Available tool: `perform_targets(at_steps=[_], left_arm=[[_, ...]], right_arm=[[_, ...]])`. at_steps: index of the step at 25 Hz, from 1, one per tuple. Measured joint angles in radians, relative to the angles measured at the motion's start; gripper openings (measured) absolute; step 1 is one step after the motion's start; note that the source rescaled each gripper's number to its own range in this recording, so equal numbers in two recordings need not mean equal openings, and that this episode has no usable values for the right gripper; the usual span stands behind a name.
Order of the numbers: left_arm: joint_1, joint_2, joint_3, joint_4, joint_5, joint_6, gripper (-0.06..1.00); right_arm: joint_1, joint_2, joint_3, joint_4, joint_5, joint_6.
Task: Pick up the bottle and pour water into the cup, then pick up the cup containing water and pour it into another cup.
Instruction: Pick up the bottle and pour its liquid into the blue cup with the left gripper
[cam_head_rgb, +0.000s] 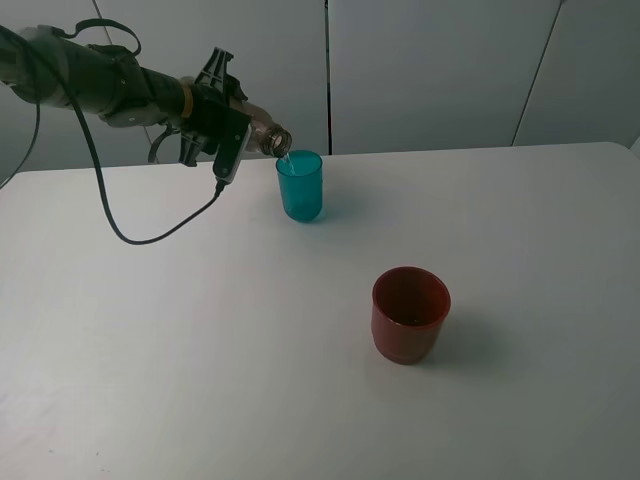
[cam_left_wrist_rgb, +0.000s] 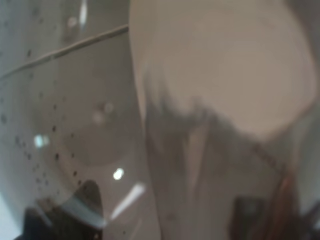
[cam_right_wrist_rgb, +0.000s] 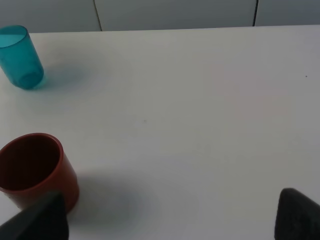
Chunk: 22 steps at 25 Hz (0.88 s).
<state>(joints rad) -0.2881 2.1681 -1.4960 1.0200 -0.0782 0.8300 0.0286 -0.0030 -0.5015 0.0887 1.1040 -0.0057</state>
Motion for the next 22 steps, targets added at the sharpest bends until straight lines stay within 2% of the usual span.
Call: perform_targets(at_steps=[22], left_arm=[[0.002, 0.001, 0.000, -0.014, -0.003, 0.010, 0.01]], right_arm=[[0.000, 0.000, 0.000, 0.000, 0.000, -0.002]])
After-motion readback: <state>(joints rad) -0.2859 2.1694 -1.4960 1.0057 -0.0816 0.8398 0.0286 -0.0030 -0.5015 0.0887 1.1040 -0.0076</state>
